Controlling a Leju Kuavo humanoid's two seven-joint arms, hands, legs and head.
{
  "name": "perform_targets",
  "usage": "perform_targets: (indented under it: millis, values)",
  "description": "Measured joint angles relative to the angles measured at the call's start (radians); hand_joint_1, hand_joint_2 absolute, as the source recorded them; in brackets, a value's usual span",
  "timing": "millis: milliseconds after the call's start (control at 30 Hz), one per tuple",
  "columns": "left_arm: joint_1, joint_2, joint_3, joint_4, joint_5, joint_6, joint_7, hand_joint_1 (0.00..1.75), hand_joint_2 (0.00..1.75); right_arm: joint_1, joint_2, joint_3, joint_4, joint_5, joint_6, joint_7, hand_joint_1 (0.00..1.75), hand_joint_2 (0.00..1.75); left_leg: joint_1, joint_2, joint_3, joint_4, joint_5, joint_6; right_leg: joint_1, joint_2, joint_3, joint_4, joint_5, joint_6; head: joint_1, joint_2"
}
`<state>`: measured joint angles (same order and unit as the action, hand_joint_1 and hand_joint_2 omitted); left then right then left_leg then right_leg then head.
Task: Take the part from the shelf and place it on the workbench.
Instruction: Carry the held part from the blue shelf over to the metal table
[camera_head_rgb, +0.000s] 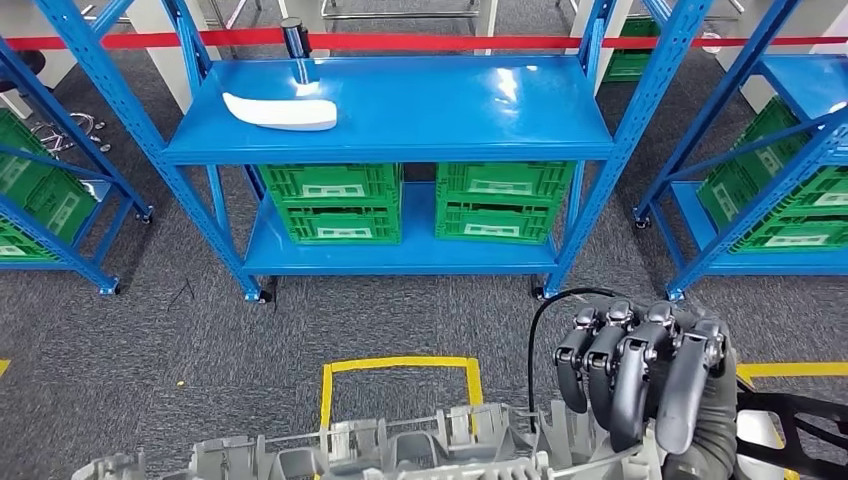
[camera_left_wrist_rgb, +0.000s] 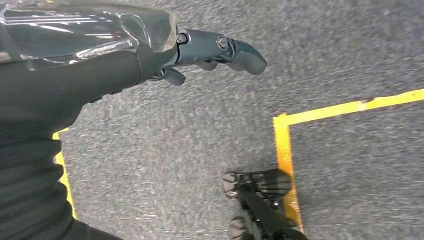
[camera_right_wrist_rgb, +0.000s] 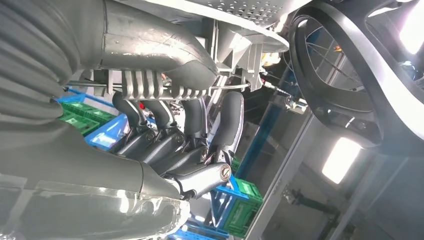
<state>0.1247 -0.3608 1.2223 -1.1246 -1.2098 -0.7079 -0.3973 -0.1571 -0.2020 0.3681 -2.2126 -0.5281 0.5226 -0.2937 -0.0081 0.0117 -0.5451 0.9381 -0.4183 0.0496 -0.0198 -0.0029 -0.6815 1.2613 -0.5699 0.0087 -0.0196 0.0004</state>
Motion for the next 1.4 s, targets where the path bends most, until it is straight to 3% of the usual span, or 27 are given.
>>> perform_targets:
  millis: [67, 100, 133, 200, 233, 300, 367, 433, 467, 500, 567, 633, 700, 733, 800, 867, 933, 967, 1000, 1033, 1100, 1133, 1167, 1233, 1300, 1333, 1400]
  values:
    - [0.0, 0.0, 0.0, 0.0, 0.006, 0.001, 0.003, 0.0, 1.75, -0.001, -0.002, 0.0, 0.001, -0.002, 0.0, 0.0, 1.54, 1.75, 0.005, 0.001, -0.045, 0.017, 0.021, -0.009, -0.008, 0.0, 0.047, -0.014, 0.04, 0.031, 0.0, 0.0]
    - [-0.001, -0.001, 0.0, 0.0, 0.01, 0.002, 0.005, 0.0, 1.75, -0.002, -0.003, 0.0, 0.002, -0.002, 0.0, 0.0, 1.54, 1.75, 0.008, 0.001, -0.068, 0.032, 0.03, -0.015, -0.012, 0.0, 0.094, -0.069, 0.056, 0.043, 0.0, 0.0]
    - [-0.001, -0.001, -0.001, 0.0, 0.013, 0.004, 0.007, 0.0, 1.75, -0.005, -0.004, 0.001, 0.003, -0.002, 0.0, 0.001, 1.54, 1.75, 0.009, 0.0, -0.09, 0.048, 0.035, -0.021, -0.013, 0.0, 0.147, -0.141, 0.052, 0.048, 0.001, 0.0]
    - [-0.001, -0.001, -0.002, 0.0, 0.022, 0.008, 0.014, 0.0, 1.75, -0.008, -0.004, 0.001, 0.007, -0.002, 0.0, 0.002, 1.54, 1.75, 0.009, -0.001, -0.119, 0.074, 0.047, -0.034, -0.01, 0.001, 0.205, -0.239, 0.021, 0.034, -0.001, 0.0]
    - [0.0, -0.001, -0.002, 0.0, 0.027, 0.011, 0.017, 0.0, 1.75, -0.008, -0.004, 0.002, 0.009, -0.001, 0.001, 0.004, 1.54, 1.75, 0.009, -0.002, -0.126, 0.079, 0.055, -0.039, -0.006, 0.002, 0.208, -0.255, 0.011, 0.023, -0.002, 0.0]
    - [0.002, -0.002, -0.002, 0.0, 0.038, 0.015, 0.024, 0.0, 1.75, -0.008, -0.005, 0.002, 0.015, -0.002, 0.003, 0.008, 1.54, 1.75, 0.015, -0.003, -0.133, 0.082, 0.061, -0.049, -0.006, 0.0, 0.19, -0.251, 0.023, 0.001, -0.004, 0.0]
    - [0.005, -0.003, -0.002, 0.001, 0.048, 0.017, 0.03, 0.0, 1.75, -0.008, -0.003, 0.003, 0.019, -0.003, 0.007, 0.013, 1.54, 1.75, 0.02, -0.005, -0.147, 0.122, -0.002, -0.061, -0.007, -0.003, 0.169, -0.251, 0.045, -0.016, -0.005, 0.0]
    - [0.004, -0.003, -0.003, 0.001, 0.059, 0.017, 0.035, 0.0, 1.75, -0.007, 0.0, 0.004, 0.022, -0.006, 0.013, 0.018, 1.54, 1.75, 0.021, -0.007, -0.168, 0.233, -0.114, -0.07, -0.005, -0.003, 0.142, -0.25, 0.071, -0.024, -0.005, 0.0]
    - [0.004, -0.003, -0.003, 0.001, 0.064, 0.017, 0.037, 0.0, 1.75, -0.007, 0.002, 0.005, 0.023, -0.008, 0.017, 0.02, 1.54, 1.75, 0.021, -0.007, -0.175, 0.296, -0.151, -0.073, -0.004, -0.003, 0.128, -0.249, 0.084, -0.025, -0.005, 0.0]
    - [0.003, -0.003, -0.003, 0.002, 0.068, 0.017, 0.04, 0.0, 1.75, -0.007, 0.004, 0.006, 0.026, -0.01, 0.02, 0.022, 1.54, 1.75, 0.021, -0.007, -0.173, 0.343, -0.163, -0.073, -0.002, -0.003, 0.113, -0.249, 0.097, -0.024, -0.005, 0.0]
    - [0.002, -0.003, -0.004, 0.004, 0.078, 0.017, 0.045, 0.0, 1.75, -0.007, 0.007, 0.007, 0.031, -0.013, 0.029, 0.027, 1.54, 1.75, 0.02, -0.008, -0.123, 0.34, -0.125, -0.066, 0.002, -0.002, 0.083, -0.248, 0.123, -0.022, -0.006, 0.0]
    - [0.0, -0.003, -0.004, 0.005, 0.088, 0.018, 0.05, 0.0, 1.75, -0.008, 0.012, 0.007, 0.034, -0.014, 0.037, 0.035, 1.54, 1.75, 0.015, -0.012, -0.012, 0.211, -0.1, -0.047, 0.005, -0.001, 0.06, -0.248, 0.145, -0.018, -0.005, 0.0]
    - [-0.001, -0.002, -0.005, 0.004, 0.097, 0.019, 0.055, 0.0, 1.75, -0.01, 0.016, 0.007, 0.036, -0.014, 0.04, 0.041, 1.54, 1.75, 0.007, -0.014, 0.08, 0.079, -0.122, -0.032, 0.004, -0.003, 0.051, -0.25, 0.164, -0.009, -0.004, 0.0]
    - [-0.001, -0.001, -0.006, 0.004, 0.101, 0.019, 0.058, 0.0, 1.75, -0.012, 0.018, 0.007, 0.037, -0.014, 0.041, 0.044, 1.54, 1.75, 0.002, -0.014, 0.096, 0.047, -0.133, -0.027, 0.001, -0.005, 0.05, -0.253, 0.173, -0.002, -0.005, 0.0]
    - [0.0, -0.001, -0.006, 0.004, 0.108, 0.023, 0.063, 0.0, 1.75, -0.014, 0.022, 0.007, 0.039, -0.014, 0.046, 0.049, 1.54, 1.75, -0.003, -0.012, 0.089, 0.028, -0.112, -0.016, -0.003, -0.007, 0.048, -0.261, 0.19, 0.009, -0.006, 0.0]
    - [0.0, -0.002, -0.009, 0.005, 0.115, 0.027, 0.068, 0.0, 1.75, -0.015, 0.024, 0.006, 0.041, -0.014, 0.05, 0.053, 1.54, 1.75, -0.002, -0.008, 0.07, 0.01, -0.076, -0.002, -0.001, -0.004, 0.032, -0.233, 0.15, 0.003, -0.004, 0.0]
    - [-0.001, -0.003, -0.015, 0.006, 0.12, 0.031, 0.072, 0.0, 1.75, -0.014, 0.024, 0.006, 0.044, -0.013, 0.054, 0.054, 1.54, 1.75, -0.001, -0.005, 0.04, 0.005, -0.044, 0.005, -0.001, -0.002, 0.004, -0.132, 0.054, -0.011, -0.001, 0.0]
    - [-0.001, -0.004, -0.017, 0.006, 0.122, 0.033, 0.074, 0.0, 1.75, -0.014, 0.024, 0.006, 0.046, -0.013, 0.055, 0.054, 1.54, 1.75, -0.002, -0.004, 0.022, 0.007, -0.028, 0.006, -0.001, -0.002, -0.008, -0.066, 0.017, -0.011, 0.0, 0.0]
    - [-0.001, -0.005, -0.019, 0.007, 0.123, 0.034, 0.075, 0.0, 1.75, -0.014, 0.024, 0.006, 0.047, -0.012, 0.055, 0.054, 1.54, 1.75, -0.002, -0.003, 0.002, 0.009, -0.014, 0.005, -0.002, -0.002, -0.013, -0.01, 0.0, -0.004, 0.001, 0.0]
    - [-0.001, -0.005, -0.021, 0.008, 0.124, 0.035, 0.076, 0.0, 1.75, -0.014, 0.024, 0.006, 0.049, -0.012, 0.056, 0.054, 1.54, 1.75, -0.001, -0.002, -0.018, 0.013, 0.001, 0.003, -0.004, -0.002, -0.005, 0.022, 0.007, 0.01, 0.001, 0.0]
    - [-0.001, -0.006, -0.023, 0.01, 0.126, 0.035, 0.077, 0.0, 1.75, -0.014, 0.024, 0.006, 0.052, -0.011, 0.056, 0.054, 1.54, 1.75, 0.003, -0.001, -0.063, 0.029, 0.024, -0.005, -0.009, -0.002, 0.056, -0.015, 0.052, 0.038, 0.001, 0.0]
    - [-0.001, -0.006, -0.025, 0.011, 0.127, 0.035, 0.077, 0.0, 1.75, -0.016, 0.025, 0.005, 0.053, -0.01, 0.056, 0.054, 1.54, 1.75, 0.004, -0.001, -0.085, 0.041, 0.033, -0.01, -0.012, -0.002, 0.108, -0.081, 0.059, 0.045, 0.001, 0.0]
    - [0.0, -0.006, -0.026, 0.012, 0.127, 0.035, 0.077, 0.0, 1.75, -0.018, 0.025, 0.005, 0.053, -0.01, 0.056, 0.054, 1.54, 1.75, 0.004, -0.001, -0.104, 0.055, 0.04, -0.016, -0.011, -0.001, 0.16, -0.157, 0.047, 0.043, 0.001, 0.0]
    - [0.001, -0.006, -0.029, 0.012, 0.126, 0.035, 0.077, 0.0, 1.75, -0.022, 0.027, 0.005, 0.054, -0.009, 0.056, 0.055, 1.54, 1.75, 0.003, -0.001, -0.128, 0.075, 0.055, -0.028, -0.006, 0.0, 0.214, -0.253, 0.011, 0.027, 0.002, 0.0]
    - [0.003, -0.006, -0.029, 0.012, 0.124, 0.036, 0.076, 0.0, 1.75, -0.022, 0.028, 0.004, 0.055, -0.01, 0.056, 0.055, 1.54, 1.75, 0.008, -0.002, -0.135, 0.077, 0.069, -0.04, -0.003, -0.001, 0.205, -0.262, 0.012, 0.008, 0.003, 0.0]
    - [0.004, -0.006, -0.029, 0.013, 0.122, 0.036, 0.075, 0.0, 1.75, -0.021, 0.028, 0.004, 0.056, -0.01, 0.056, 0.054, 1.54, 1.75, 0.011, -0.003, -0.139, 0.083, 0.058, -0.046, -0.003, -0.002, 0.198, -0.261, 0.022, -0.001, 0.003, 0.0]
    - [0.007, -0.006, -0.029, 0.014, 0.119, 0.037, 0.073, 0.0, 1.75, -0.02, 0.028, 0.004, 0.057, -0.01, 0.056, 0.051, 1.54, 1.75, 0.018, -0.005, -0.156, 0.143, -0.021, -0.06, -0.006, -0.004, 0.176, -0.261, 0.046, -0.016, 0.001, 0.0]
